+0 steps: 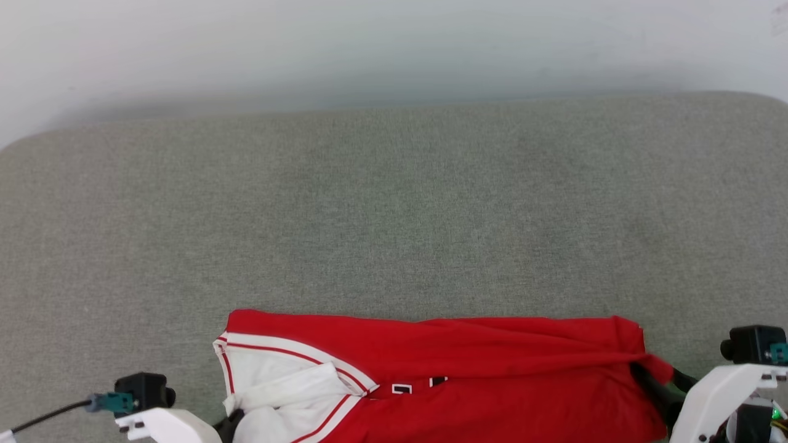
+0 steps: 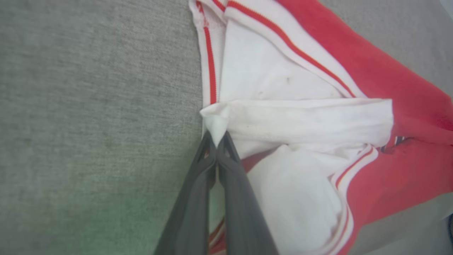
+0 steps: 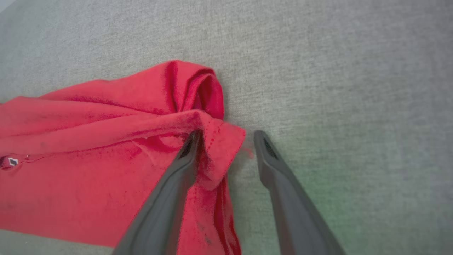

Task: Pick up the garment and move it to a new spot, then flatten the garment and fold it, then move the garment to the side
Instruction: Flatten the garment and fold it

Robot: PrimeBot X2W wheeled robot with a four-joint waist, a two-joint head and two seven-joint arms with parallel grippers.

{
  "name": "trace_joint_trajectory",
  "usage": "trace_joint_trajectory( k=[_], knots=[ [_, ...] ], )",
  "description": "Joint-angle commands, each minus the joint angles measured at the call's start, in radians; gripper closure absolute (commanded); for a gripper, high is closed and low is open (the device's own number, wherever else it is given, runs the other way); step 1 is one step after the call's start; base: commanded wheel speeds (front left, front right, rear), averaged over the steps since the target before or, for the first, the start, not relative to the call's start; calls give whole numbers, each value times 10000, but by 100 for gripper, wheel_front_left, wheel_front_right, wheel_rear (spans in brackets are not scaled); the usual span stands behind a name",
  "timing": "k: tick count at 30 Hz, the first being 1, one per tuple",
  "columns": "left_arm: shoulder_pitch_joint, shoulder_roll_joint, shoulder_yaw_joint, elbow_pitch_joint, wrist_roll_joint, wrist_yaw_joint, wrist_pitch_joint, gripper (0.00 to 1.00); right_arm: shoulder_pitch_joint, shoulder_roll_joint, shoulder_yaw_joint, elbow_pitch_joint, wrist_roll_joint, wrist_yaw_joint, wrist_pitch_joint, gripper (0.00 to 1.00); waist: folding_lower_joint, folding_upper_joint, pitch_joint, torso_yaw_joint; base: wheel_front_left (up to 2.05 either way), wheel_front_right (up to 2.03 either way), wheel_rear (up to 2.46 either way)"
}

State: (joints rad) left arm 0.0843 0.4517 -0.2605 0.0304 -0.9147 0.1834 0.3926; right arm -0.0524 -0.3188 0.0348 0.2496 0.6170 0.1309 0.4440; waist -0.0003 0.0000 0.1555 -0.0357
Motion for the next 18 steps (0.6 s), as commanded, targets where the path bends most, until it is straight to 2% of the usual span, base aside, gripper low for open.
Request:
trace_joint_trajectory(
  k=[1,4,5,8,18],
  knots=[
    [323,-144,-209,199,98,-93,-89,0,323,2,44,-114,33,-4,-259,0,3,0,-174,-10,0,0,0],
    [302,-216,-233,201,265,-140,-413,0,560,8,-21,-323,49,-4,-435,0,3,0,-305,-4,0,0,0],
    [126,-263,-161,117,600,-55,-963,0,723,-16,-155,-700,12,-4,-542,0,3,0,-407,-7,0,0,0],
    [-49,-412,-181,-57,880,-52,-1479,0,880,-25,-314,-1113,-41,-6,-425,0,3,0,-526,-31,0,0,0],
    [-1030,-828,-151,-781,2525,53,-4267,0,835,-131,-1855,-2701,-186,-4,2043,0,3,0,-752,73,0,0,0]
  ],
)
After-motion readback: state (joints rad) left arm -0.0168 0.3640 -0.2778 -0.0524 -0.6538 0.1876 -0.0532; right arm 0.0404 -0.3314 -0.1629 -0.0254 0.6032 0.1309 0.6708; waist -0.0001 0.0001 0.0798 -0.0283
